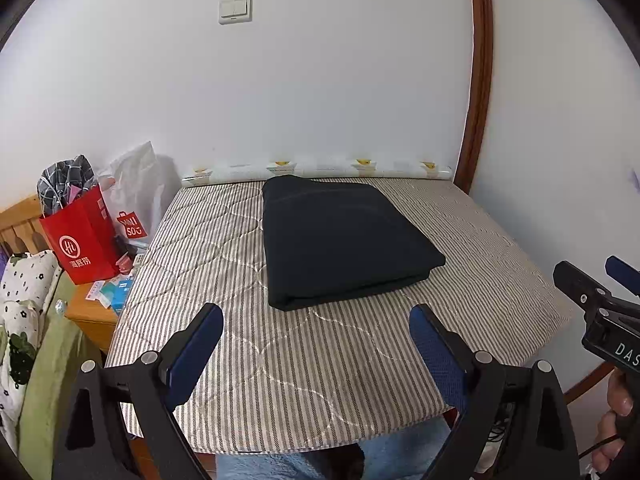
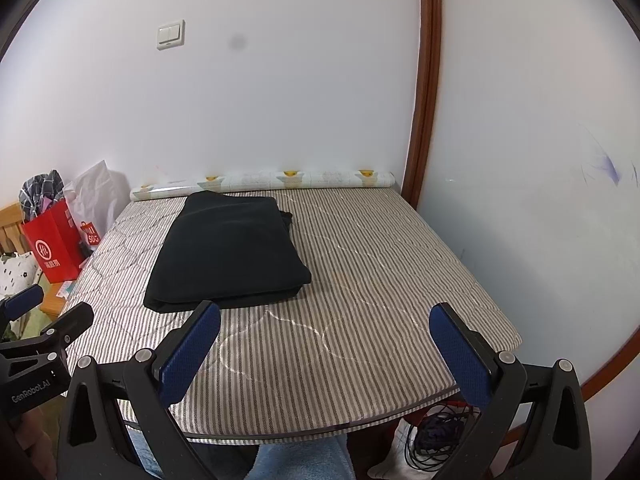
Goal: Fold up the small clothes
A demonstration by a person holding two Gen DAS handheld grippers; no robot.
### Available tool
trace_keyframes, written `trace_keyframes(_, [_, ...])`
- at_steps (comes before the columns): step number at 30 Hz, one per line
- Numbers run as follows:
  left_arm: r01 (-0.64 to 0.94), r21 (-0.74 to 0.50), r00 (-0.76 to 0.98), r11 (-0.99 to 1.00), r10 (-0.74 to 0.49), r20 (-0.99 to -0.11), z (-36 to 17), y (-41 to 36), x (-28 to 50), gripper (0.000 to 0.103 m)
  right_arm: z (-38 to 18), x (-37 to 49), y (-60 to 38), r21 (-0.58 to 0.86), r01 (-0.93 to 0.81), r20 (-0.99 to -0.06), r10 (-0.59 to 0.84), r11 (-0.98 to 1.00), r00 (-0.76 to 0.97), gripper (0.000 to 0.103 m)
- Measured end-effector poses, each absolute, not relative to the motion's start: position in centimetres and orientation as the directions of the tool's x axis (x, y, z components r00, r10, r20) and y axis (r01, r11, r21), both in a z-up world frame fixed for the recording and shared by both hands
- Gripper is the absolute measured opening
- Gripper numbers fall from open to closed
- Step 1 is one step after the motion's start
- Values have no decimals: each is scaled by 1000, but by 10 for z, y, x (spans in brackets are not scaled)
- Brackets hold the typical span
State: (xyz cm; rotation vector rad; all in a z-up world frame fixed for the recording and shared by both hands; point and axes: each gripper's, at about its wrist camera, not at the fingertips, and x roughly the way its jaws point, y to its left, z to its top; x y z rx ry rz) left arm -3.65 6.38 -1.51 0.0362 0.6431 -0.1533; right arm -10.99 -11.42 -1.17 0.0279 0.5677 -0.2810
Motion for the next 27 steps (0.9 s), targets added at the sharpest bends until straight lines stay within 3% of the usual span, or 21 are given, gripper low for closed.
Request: trace_keyframes(27, [141, -29, 791, 990, -131, -598, -15, 63, -36, 94, -15, -110, -117, -55, 262, -535, -250, 964, 807, 103])
